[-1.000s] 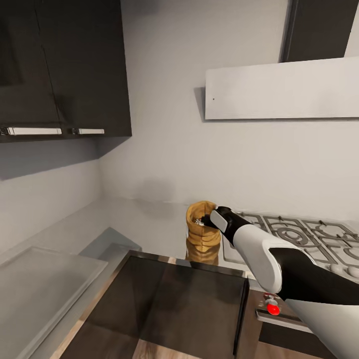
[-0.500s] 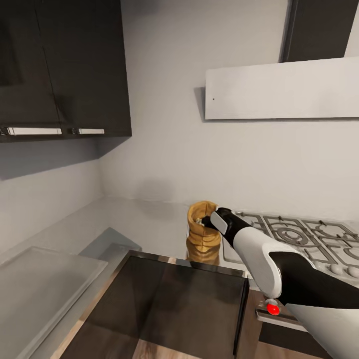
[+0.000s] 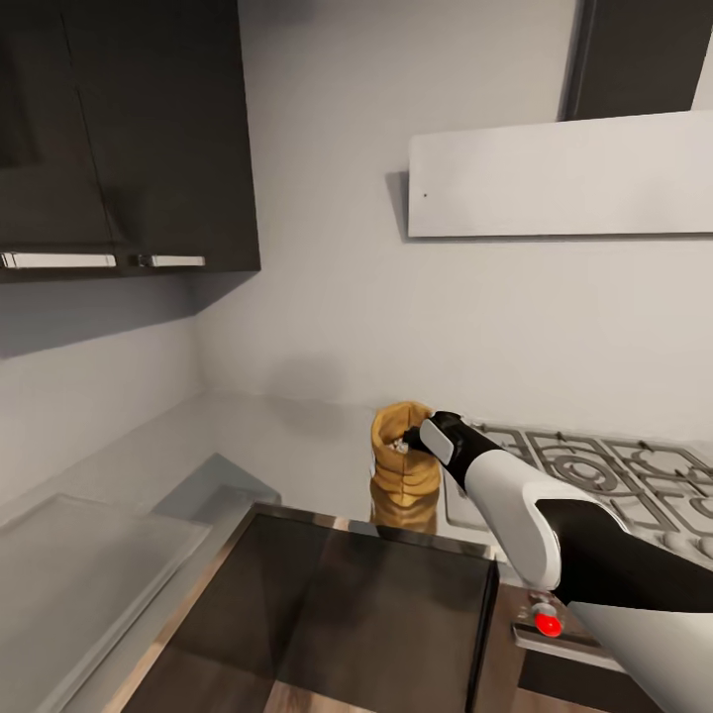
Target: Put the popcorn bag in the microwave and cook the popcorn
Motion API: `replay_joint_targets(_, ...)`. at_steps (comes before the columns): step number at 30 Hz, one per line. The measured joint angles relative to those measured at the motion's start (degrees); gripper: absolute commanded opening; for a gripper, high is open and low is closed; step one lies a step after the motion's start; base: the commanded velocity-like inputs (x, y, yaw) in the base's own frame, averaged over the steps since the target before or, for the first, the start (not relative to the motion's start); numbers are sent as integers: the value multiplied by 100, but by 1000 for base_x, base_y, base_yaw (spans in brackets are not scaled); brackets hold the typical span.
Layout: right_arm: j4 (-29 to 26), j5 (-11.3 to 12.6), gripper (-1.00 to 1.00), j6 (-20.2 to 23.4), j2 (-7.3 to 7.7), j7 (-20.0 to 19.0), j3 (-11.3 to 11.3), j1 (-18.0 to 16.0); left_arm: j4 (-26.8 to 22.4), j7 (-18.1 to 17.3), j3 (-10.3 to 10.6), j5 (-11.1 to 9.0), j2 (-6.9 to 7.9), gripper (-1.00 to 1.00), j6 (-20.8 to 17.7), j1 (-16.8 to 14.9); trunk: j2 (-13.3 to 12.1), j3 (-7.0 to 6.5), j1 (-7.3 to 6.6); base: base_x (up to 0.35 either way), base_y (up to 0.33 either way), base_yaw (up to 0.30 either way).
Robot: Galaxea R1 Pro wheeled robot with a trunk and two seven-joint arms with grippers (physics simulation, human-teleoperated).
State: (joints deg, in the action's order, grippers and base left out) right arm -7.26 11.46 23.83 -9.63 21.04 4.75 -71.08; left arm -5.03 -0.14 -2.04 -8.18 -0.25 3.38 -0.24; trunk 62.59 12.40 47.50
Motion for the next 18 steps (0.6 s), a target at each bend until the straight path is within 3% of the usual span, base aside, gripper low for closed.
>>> replay_joint_targets(3,0,8,100,0,0,2,0,0,-6,5,1,-2,0,100,0,0,0,0,0,233,0,0)
replay_joint_targets(10,67,45,100,3,8,8,8,0,-5,6,0,-2,0,100,-1,0,-1,0,3,22,0,0)
replay_joint_targets(14,95,55,100,6,191,8,14,0,-7,6,1,-6,2,100,-1,0,-1,0,3,0,0,0)
replay_joint_targets(18,140,65,100,7,218,8,18,0,-7,6,0,-9,3,100,-1,0,-1,0,3,0,0,0)
